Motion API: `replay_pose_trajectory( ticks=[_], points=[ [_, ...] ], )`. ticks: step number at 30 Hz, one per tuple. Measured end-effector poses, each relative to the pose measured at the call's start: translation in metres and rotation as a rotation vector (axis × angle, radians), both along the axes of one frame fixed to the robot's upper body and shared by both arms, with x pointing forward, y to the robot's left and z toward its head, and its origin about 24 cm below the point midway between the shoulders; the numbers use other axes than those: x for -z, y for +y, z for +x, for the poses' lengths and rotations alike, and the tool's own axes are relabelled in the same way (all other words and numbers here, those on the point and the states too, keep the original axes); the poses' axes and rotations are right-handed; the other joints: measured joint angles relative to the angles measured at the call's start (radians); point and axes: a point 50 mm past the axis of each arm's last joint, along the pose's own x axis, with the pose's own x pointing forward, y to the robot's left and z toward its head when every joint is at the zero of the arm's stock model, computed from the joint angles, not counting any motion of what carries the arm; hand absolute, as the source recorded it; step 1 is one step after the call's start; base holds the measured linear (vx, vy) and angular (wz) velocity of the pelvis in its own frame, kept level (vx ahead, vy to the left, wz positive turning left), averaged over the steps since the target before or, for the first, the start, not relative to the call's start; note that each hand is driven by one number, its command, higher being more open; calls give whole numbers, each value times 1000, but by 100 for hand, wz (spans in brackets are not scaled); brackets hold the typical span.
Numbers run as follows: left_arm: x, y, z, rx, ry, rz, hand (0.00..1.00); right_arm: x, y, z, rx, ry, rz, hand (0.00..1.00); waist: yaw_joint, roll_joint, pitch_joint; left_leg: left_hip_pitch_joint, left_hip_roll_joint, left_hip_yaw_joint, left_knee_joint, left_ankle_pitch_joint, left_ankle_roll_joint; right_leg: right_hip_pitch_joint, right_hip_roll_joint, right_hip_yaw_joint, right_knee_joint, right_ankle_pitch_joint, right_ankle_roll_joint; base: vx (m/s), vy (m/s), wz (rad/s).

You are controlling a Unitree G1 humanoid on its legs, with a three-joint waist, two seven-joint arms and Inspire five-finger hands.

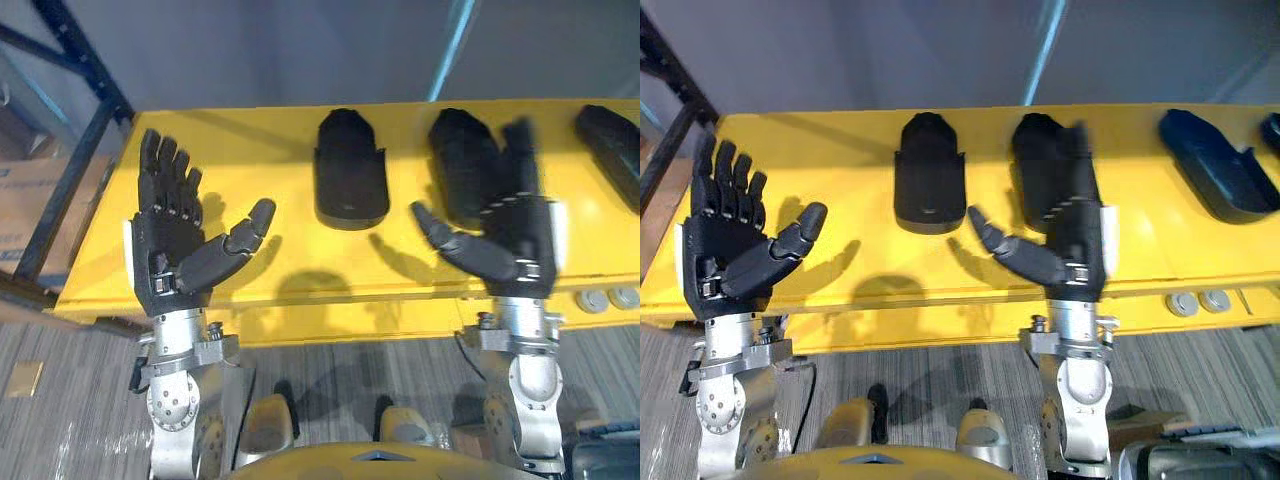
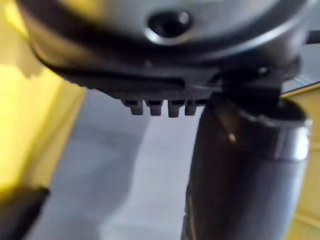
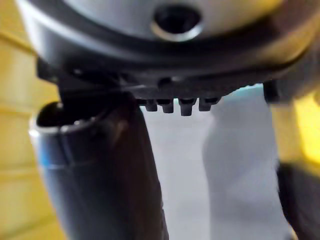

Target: Walk over and take three plastic housings, then place them on the shelf

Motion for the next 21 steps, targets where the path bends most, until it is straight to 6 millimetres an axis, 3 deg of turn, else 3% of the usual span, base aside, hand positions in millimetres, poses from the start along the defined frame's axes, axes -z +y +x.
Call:
replay_pose_trajectory(
  ticks=[4,5,7,13,14,18,19,20,21],
  points=[
    [-28,-14,-6,104,-255,-63,100,19,-37,-35,320,161,-15,100,-73,13,-43,67,29,129,-1,-43,-3,0,14,128,-37,26,9,42,73,-89],
    [-30,-15,-6,115,-273,-73,100,22,-42,-39,352,192,-18,100,-80,15,-48,75,33,150,-1,-49,-4,-4,17,146,-42,31,12,32,80,-108],
    [-33,-17,-2,138,-295,-89,100,30,-58,-58,444,277,-44,100,-132,21,-59,115,40,233,-23,-57,-6,-22,24,225,-65,53,17,14,66,-102],
    [-27,-35,20,160,-208,-74,100,46,-66,-84,496,396,-17,100,-218,15,-75,158,50,395,-58,-74,-23,-90,51,387,-106,100,29,0,43,-87],
    [-26,-40,23,168,-196,-61,100,50,-67,-88,503,423,-17,100,-232,24,-81,163,49,406,-62,-72,-22,-95,53,399,-110,104,29,8,24,-37],
    [-25,-46,25,179,-182,-52,100,61,-64,-94,511,473,14,100,-238,25,-85,166,45,396,-56,-68,-22,-102,64,412,-122,115,26,11,12,-17],
    [-26,-45,25,179,-184,-51,100,61,-61,-92,496,472,14,100,-226,26,-86,158,42,334,-43,-69,-20,-105,72,426,-122,118,24,31,-3,-52],
    [-27,-40,26,162,-188,-41,100,61,-55,-82,450,449,7,100,-197,27,-86,145,27,179,-30,-86,-6,-112,91,462,-119,127,21,18,28,-76],
    [-27,-36,27,143,-188,-34,100,60,-51,-73,409,426,10,100,-179,32,-89,133,17,83,-17,-115,8,-121,108,488,-118,132,21,-1,60,-88]
  ],
)
